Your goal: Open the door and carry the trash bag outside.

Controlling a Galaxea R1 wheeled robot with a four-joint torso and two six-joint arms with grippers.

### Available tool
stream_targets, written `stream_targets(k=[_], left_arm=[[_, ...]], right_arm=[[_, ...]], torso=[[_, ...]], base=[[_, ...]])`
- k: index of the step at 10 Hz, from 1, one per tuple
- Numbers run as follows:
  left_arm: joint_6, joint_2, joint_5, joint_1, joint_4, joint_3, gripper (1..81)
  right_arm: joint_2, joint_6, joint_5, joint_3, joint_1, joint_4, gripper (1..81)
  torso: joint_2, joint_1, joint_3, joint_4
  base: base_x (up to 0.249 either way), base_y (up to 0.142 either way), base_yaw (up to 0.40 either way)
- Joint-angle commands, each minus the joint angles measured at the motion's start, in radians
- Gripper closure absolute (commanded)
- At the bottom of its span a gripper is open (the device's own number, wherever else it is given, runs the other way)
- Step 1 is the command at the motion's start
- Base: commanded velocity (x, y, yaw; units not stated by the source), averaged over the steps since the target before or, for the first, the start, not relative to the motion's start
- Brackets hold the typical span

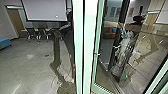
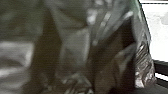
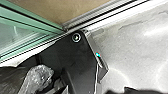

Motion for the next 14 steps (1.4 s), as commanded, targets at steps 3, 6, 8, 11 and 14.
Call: stream_targets(k=[3, 6, 8, 11, 14], left_arm=[[0.002, 0.015, 0.067, -0.06, 0.046, -0.02, 81.1], [0.007, 0.019, 0.067, -0.063, 0.046, -0.029, 81.1], [0.015, 0.018, 0.067, -0.066, 0.047, -0.034, 81.1], [0.019, 0.019, 0.069, -0.072, 0.081, -0.04, 81.1], [0.022, 0.009, 0.07, -0.083, 0.087, -0.048, 81.1]], right_arm=[[0.196, -0.019, 0.149, -0.141, -0.159, 0.03, 1.0], [0.241, -0.016, 0.148, -0.196, -0.156, 0.042, 1.0], [0.267, -0.016, 0.148, -0.213, -0.155, 0.036, 1.0], [0.314, -0.016, 0.143, -0.263, -0.161, 0.036, 1.0], [0.395, -0.019, 0.138, -0.343, -0.175, 0.033, 1.0]], torso=[[0.0, -0.001, 0.0, 0.0], [-0.001, -0.001, 0.001, 0.104], [-0.002, -0.001, 0.001, 0.053], [-0.002, -0.001, 0.001, 0.13], [-0.002, -0.001, 0.009, 0.129]], base=[[0.0, 0.0, 0.0], [0.0, 0.0, 0.0], [0.0, 0.0, 0.0], [0.0, 0.0, 0.0], [0.0, 0.0, 0.0]])
